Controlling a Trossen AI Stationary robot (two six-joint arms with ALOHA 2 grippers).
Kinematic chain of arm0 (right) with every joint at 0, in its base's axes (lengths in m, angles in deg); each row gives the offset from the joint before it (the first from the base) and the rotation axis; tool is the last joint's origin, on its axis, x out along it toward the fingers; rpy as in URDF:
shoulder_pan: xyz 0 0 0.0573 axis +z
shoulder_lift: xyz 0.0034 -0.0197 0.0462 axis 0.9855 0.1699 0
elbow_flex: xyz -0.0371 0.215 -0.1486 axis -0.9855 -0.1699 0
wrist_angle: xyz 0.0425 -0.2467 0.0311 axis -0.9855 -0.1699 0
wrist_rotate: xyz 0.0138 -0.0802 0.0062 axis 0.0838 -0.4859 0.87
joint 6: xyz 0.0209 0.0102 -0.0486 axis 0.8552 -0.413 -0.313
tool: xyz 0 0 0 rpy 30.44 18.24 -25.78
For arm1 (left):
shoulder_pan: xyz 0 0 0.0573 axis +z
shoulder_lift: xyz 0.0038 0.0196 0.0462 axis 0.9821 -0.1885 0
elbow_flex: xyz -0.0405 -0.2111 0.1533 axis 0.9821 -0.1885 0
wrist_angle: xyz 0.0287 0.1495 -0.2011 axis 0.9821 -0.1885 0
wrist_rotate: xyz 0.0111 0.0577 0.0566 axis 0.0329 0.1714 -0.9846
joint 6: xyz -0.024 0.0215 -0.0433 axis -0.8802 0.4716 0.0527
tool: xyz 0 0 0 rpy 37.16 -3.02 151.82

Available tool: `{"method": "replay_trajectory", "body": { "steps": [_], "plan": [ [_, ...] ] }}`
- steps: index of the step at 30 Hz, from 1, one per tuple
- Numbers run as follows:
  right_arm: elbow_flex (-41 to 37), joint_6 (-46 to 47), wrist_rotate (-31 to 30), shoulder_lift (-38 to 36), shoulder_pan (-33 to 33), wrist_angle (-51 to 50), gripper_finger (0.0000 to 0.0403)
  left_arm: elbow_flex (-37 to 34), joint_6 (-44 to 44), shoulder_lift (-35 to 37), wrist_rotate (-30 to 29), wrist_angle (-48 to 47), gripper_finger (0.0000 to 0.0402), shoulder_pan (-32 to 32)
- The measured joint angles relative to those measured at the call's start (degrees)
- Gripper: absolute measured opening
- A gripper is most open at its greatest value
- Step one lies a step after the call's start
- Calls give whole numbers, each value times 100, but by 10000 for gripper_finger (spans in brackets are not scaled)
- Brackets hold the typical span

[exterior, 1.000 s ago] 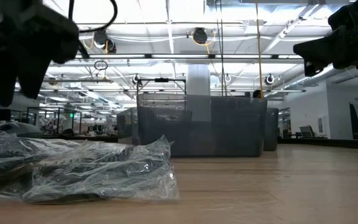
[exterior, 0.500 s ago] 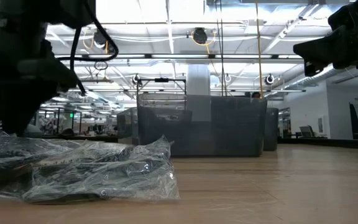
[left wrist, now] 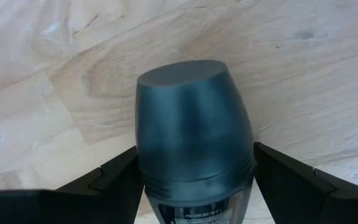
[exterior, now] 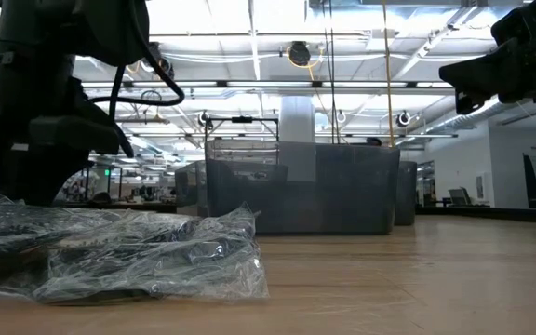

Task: Pick & Place Travel size toiletries
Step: Put the gray deodorant into the top left black transparent bin

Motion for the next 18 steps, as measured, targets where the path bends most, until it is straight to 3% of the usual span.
{"method": "replay_trajectory", "body": {
  "steps": [18],
  "plan": [
    [0, 0, 1, 0, 0, 0, 4, -2, 252, -9, 8, -16, 282, 4]
  ]
}}
